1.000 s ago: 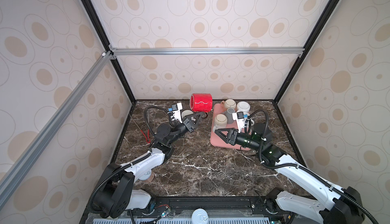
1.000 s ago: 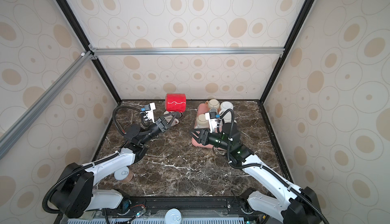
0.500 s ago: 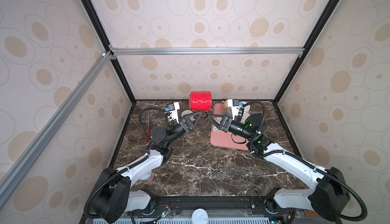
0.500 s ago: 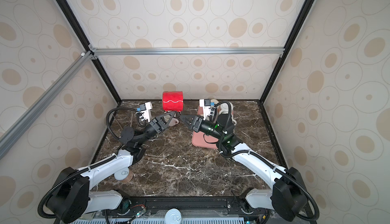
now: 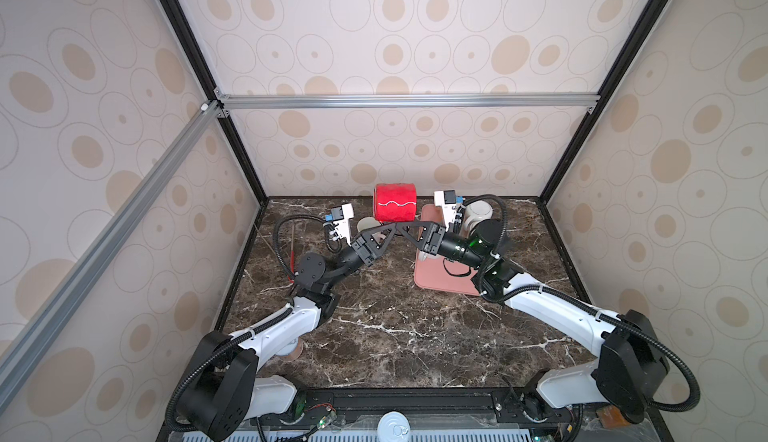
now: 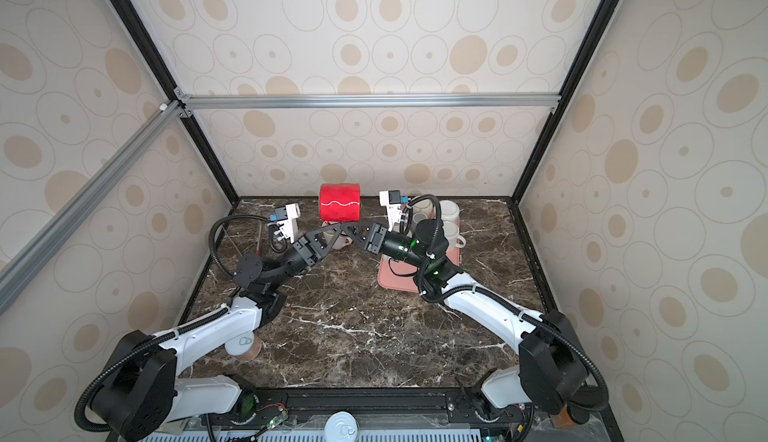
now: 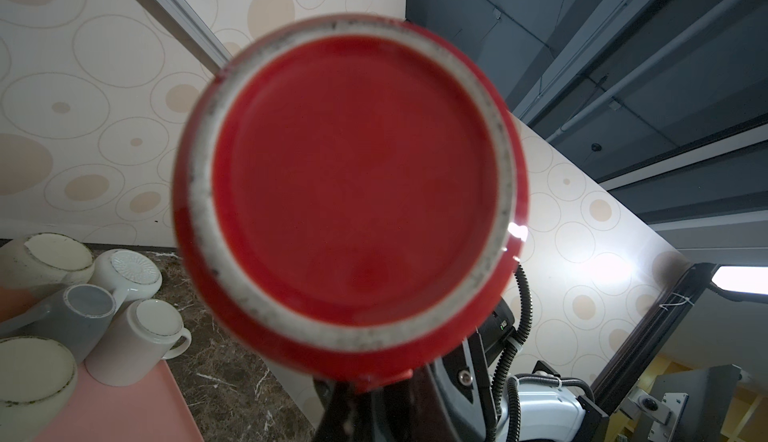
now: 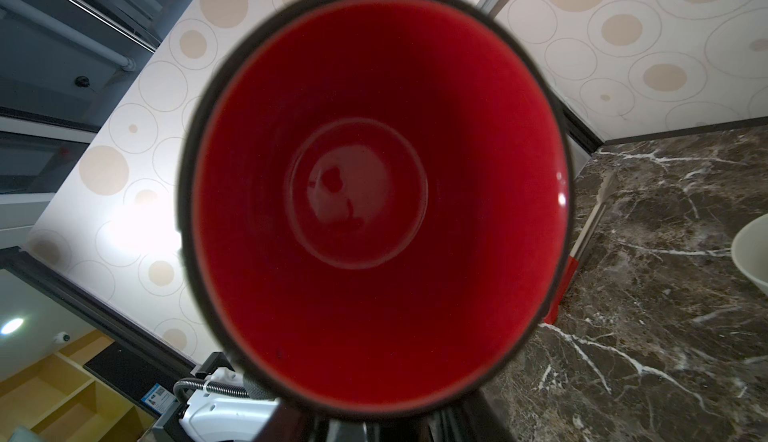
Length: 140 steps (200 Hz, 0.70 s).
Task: Turn the mug right side up
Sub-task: 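Grasp the red mug's handle with the right gripper from the left gripper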
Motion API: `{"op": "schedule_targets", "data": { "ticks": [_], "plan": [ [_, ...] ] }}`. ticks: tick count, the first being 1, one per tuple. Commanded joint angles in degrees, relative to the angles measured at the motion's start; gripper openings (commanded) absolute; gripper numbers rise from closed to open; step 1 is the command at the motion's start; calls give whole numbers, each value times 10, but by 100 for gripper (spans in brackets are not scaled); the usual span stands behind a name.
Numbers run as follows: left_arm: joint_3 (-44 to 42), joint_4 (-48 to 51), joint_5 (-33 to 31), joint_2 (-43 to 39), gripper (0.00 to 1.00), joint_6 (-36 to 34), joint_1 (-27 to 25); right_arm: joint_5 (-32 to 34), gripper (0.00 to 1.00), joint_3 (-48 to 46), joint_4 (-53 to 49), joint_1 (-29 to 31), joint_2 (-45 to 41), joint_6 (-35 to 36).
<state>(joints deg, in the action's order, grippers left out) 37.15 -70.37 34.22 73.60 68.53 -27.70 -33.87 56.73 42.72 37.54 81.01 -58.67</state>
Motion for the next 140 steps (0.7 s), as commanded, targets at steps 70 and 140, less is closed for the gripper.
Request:
{"op": "schedule_targets", "data": {
  "ticks": [70,140],
  "plan": [
    [-10,-70,16,-48,0,2,7,2,0,11,81,11,17,-41],
    [-16,-58,23,-58,17,4,17,14,0,8,144,15,40,-73]
  ]
}}
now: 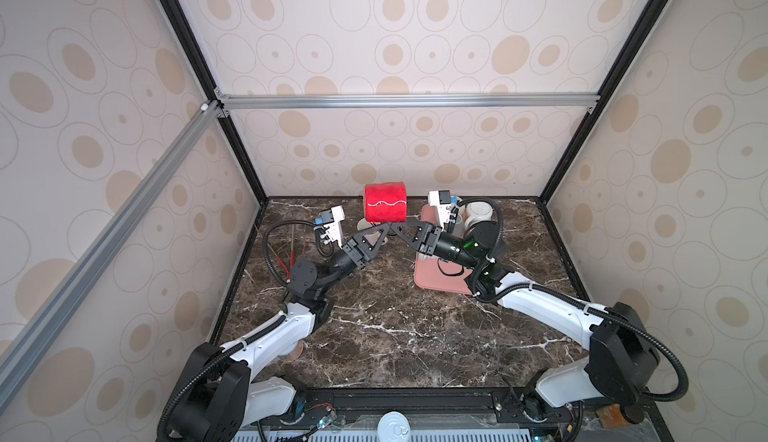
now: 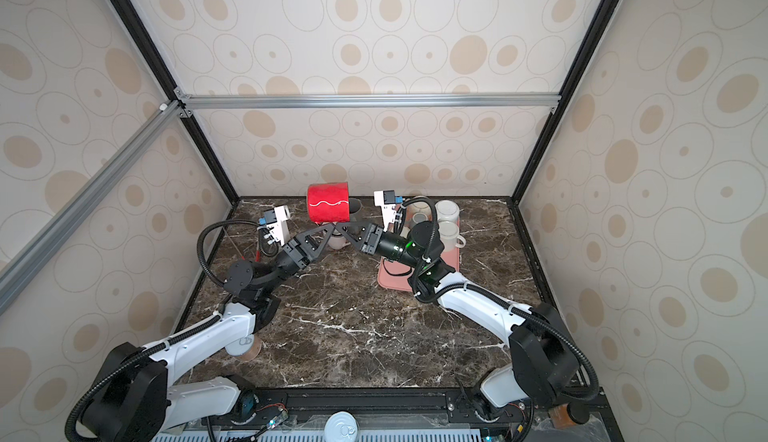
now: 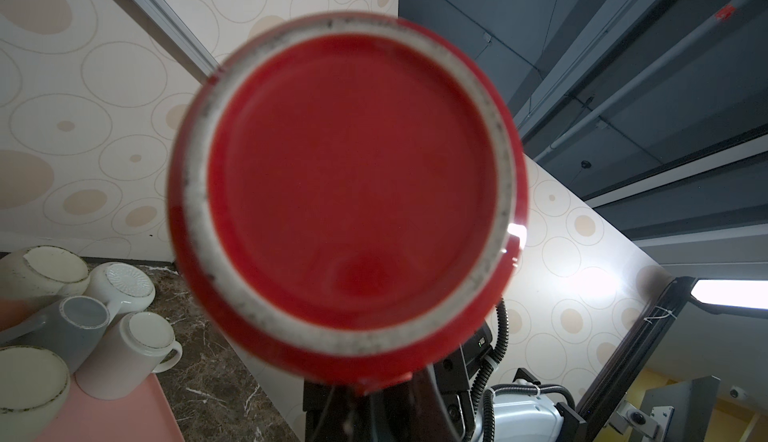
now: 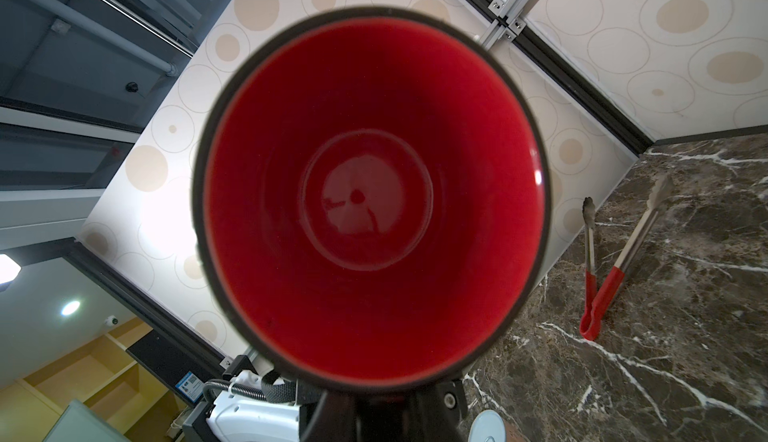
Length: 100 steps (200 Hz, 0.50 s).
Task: Turn the mug right side up
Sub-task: 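Grasp the red mug's handle with the right gripper from the left gripper, then lower the red mug upright with the right gripper while the left gripper withdraws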
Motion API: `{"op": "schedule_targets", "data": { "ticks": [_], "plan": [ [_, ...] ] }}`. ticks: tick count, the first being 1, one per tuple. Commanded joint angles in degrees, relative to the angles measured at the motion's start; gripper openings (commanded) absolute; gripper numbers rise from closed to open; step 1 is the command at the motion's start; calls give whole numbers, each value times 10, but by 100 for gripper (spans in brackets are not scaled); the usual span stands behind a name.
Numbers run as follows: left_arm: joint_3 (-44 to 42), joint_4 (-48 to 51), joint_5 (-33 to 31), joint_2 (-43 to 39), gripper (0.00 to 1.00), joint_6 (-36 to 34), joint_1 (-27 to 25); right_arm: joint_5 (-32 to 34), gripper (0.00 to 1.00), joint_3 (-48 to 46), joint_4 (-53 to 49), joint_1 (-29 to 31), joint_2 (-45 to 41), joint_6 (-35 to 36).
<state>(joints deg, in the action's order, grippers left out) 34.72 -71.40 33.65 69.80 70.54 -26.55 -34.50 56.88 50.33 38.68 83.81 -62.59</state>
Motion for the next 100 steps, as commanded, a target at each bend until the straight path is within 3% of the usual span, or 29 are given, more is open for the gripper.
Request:
{"op": "schedule_targets", "data": {
  "ticks": [1,34,100],
  "plan": [
    [9,-47,30,-19,18,-16,6,20,0,6,70,2,13,-34],
    [7,-37,35,-20,36,-17,13,30,0,8,124,3,36,-56],
    [-17,28,38,-48,50,-39,40,49,0,31,121,3,60,-26]
  ]
}}
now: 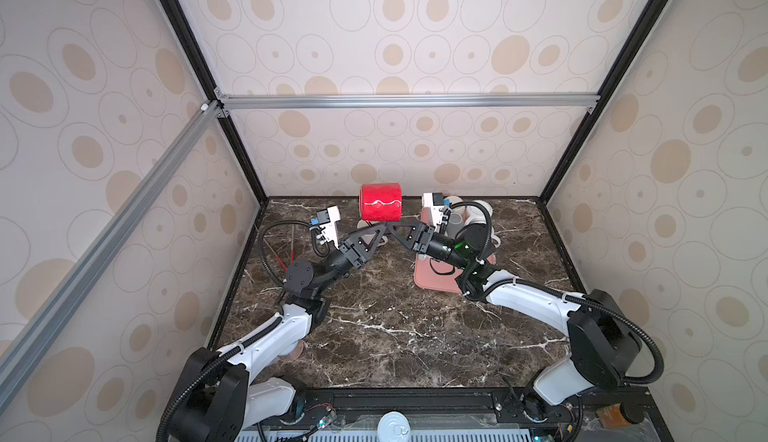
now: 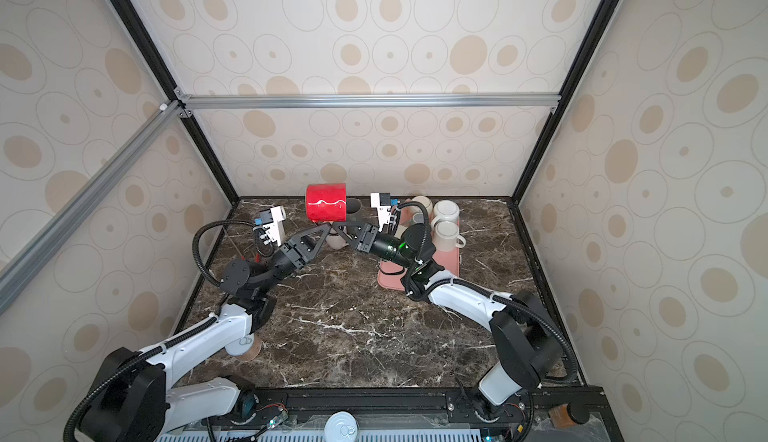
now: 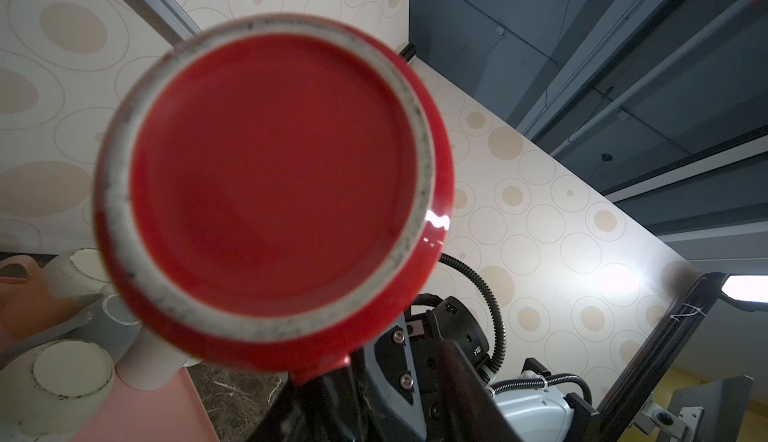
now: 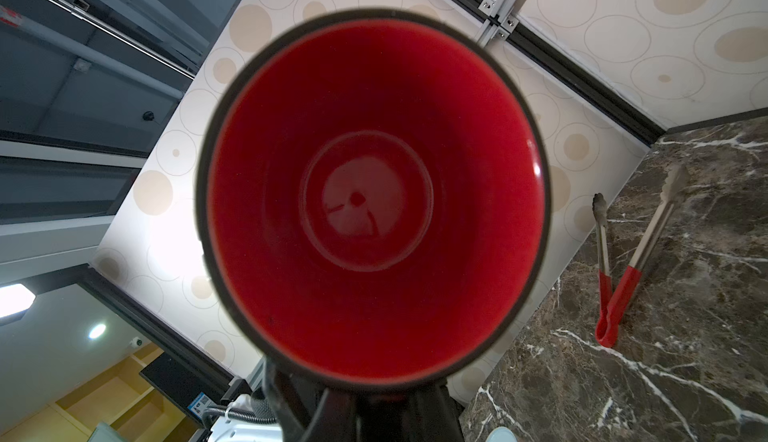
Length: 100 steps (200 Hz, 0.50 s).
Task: Turn the mug right side up
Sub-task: 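Lower the red mug upright with the right gripper while the left gripper withdraws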
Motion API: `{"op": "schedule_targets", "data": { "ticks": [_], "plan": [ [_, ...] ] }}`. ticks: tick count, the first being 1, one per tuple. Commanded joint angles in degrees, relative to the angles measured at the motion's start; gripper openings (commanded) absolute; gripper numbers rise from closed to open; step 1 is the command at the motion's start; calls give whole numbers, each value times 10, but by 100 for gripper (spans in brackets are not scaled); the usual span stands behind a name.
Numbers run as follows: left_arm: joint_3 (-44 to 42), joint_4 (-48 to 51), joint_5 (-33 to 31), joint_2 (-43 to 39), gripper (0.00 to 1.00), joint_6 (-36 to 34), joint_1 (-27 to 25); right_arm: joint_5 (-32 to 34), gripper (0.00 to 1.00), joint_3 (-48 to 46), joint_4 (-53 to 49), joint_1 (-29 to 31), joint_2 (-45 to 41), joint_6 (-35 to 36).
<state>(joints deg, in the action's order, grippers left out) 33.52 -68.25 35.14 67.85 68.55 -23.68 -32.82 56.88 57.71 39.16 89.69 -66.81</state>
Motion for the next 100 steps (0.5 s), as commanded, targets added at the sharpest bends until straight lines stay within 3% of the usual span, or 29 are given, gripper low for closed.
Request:
{"op": "schedule_targets", "data": {
  "ticks": [1,68,100],
  "plan": [
    [-5,-2,24,-28,50,-20,12,32,0,32,46,-2,2,17],
    [-33,101,9,-70,56,-74,37,21,0,104,-57,-15,39,83],
    [-33,289,-54,-123,56,-154,63,21,0,136,-140,-22,64,145]
  ]
}}
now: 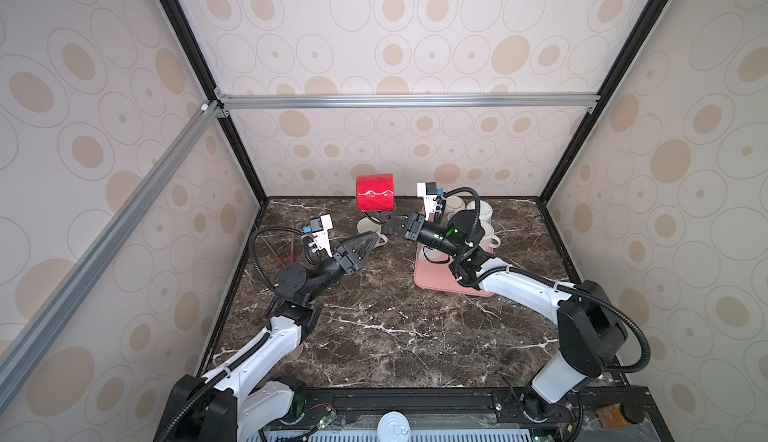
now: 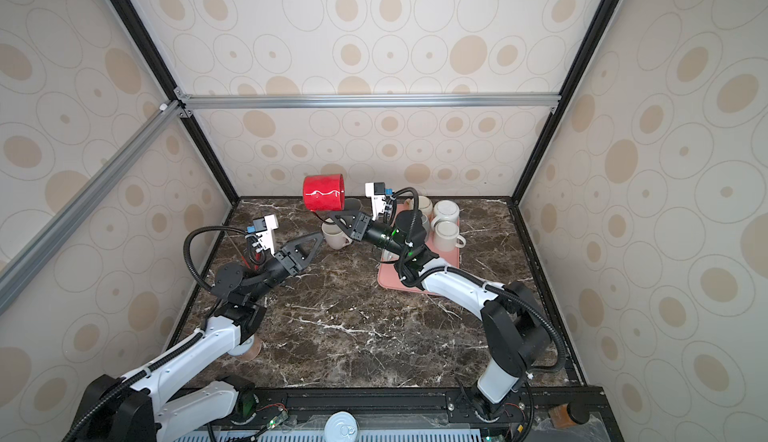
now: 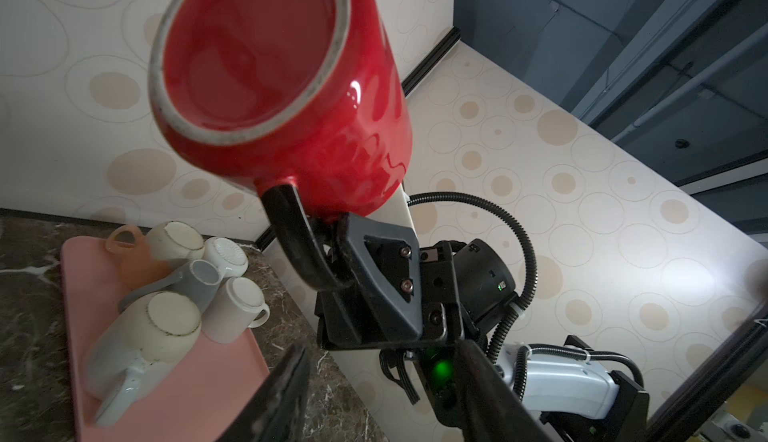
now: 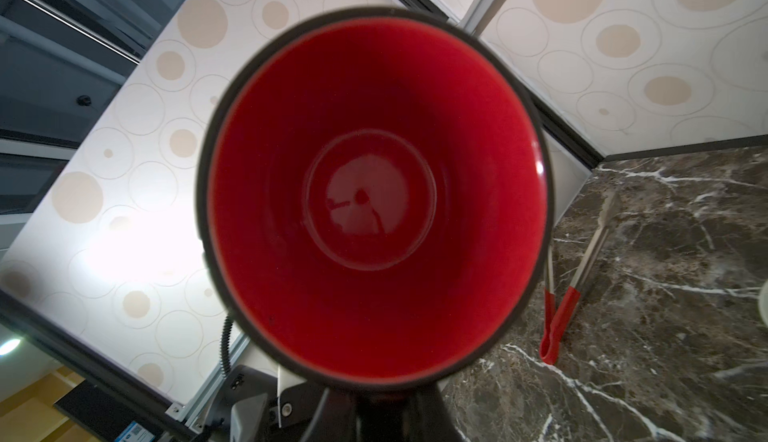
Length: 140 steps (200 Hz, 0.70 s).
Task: Turn the mug right side up
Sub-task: 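Lower the red mug upright with the right gripper while the left gripper withdraws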
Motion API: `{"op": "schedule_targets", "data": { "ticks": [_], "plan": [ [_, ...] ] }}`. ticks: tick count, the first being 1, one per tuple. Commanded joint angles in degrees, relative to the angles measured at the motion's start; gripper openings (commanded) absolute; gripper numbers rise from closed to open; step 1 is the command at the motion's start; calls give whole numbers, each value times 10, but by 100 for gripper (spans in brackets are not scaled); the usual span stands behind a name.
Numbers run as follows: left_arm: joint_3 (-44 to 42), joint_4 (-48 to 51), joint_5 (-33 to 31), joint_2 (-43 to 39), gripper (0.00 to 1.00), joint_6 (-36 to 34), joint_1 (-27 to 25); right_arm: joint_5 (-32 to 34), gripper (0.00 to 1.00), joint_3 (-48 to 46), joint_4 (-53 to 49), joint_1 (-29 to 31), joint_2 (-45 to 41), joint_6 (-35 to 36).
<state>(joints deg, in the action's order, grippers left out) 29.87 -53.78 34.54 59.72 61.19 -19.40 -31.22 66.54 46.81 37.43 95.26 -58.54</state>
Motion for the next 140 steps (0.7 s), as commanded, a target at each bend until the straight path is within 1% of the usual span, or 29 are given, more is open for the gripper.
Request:
{"op": "schedule_targets", "data": {
  "ticks": [1,20,37,66,98,113,128,140],
  "plan": [
    [4,153,-50,-44,56,-84,21,5,0,40,-31,-5,8,62],
    [3,280,-135,-89,57,-134,36,12,0,75,-149,-4,21,139],
    [-11,326,-182,-126,58,-156,46,19,0,102,-228,-2,35,202],
    [-33,355,-245,-174,60,-176,61,45,0,151,-358,6,65,310],
    [-40,365,-296,-189,61,-195,67,76,0,226,-494,25,113,413],
    [-39,367,-309,-181,61,-199,68,122,0,255,-550,40,133,461],
    [-35,367,-313,-171,62,-204,71,160,0,274,-584,55,149,511],
    [-32,367,-314,-162,62,-209,73,183,0,290,-606,63,165,538]
  ]
}}
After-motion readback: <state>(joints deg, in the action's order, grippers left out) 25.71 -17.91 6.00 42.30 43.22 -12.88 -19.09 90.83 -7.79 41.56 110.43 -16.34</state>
